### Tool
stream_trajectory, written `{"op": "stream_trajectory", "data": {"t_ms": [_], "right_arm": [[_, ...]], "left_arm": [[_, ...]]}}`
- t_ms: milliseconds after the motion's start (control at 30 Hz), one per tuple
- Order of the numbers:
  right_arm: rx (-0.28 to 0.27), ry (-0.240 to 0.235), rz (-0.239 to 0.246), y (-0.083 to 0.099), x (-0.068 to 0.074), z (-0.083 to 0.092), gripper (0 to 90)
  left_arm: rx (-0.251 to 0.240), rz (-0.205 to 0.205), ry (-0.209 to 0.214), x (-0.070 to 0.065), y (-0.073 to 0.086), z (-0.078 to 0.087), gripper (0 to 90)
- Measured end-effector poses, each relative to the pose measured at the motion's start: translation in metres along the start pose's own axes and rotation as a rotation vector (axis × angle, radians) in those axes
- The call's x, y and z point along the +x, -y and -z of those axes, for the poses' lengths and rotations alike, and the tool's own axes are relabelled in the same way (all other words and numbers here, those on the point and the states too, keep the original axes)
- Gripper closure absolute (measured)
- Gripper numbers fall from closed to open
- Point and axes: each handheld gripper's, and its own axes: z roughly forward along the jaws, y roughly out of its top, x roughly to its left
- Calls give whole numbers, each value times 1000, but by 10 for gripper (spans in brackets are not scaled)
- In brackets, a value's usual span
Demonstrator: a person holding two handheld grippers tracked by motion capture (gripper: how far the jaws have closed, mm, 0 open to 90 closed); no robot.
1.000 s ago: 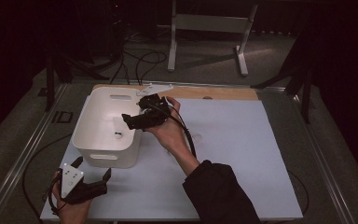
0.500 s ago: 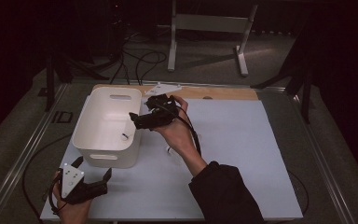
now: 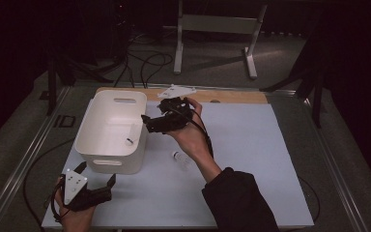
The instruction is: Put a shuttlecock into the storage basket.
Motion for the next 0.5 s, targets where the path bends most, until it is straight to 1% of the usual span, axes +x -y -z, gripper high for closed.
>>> {"op": "stream_trajectory", "data": {"t_ms": [233,500], "right_arm": [[-13,20,-15,4,-10,10,100],[-13,41,-30,8,-24,20,99]], "left_arm": [[0,-1,0,0,0,0,0],[1,-1,-1,0,0,0,0]]}}
